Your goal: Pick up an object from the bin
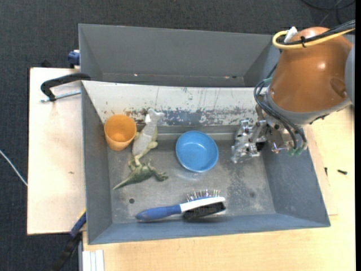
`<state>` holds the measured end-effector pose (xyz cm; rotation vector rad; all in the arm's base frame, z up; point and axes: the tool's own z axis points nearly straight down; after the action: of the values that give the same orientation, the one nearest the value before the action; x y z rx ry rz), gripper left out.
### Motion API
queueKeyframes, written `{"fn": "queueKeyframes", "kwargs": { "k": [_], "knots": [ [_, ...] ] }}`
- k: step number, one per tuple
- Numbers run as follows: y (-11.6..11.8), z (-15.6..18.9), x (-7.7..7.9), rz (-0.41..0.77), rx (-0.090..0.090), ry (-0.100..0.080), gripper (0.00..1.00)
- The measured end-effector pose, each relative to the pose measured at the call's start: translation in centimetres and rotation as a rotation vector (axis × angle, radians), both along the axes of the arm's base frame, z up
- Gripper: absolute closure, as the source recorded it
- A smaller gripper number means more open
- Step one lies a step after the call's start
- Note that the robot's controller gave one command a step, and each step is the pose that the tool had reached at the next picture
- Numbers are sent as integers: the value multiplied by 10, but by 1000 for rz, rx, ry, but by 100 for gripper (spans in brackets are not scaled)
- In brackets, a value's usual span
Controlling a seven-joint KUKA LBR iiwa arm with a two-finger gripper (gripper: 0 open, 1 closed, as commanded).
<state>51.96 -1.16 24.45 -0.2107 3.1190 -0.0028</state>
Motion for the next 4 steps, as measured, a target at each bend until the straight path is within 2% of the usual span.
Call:
{"fn": "queueKeyframes", "kwargs": {
  "k": [1,2,3,4],
  "knots": [
    [-16,-138,1,90,1,22,100],
    [-15,-134,3,89,1,15,0],
    [50,-127,-15,-32,4,16,0],
    [22,-93,-26,61,0,9,0]
  ]
}}
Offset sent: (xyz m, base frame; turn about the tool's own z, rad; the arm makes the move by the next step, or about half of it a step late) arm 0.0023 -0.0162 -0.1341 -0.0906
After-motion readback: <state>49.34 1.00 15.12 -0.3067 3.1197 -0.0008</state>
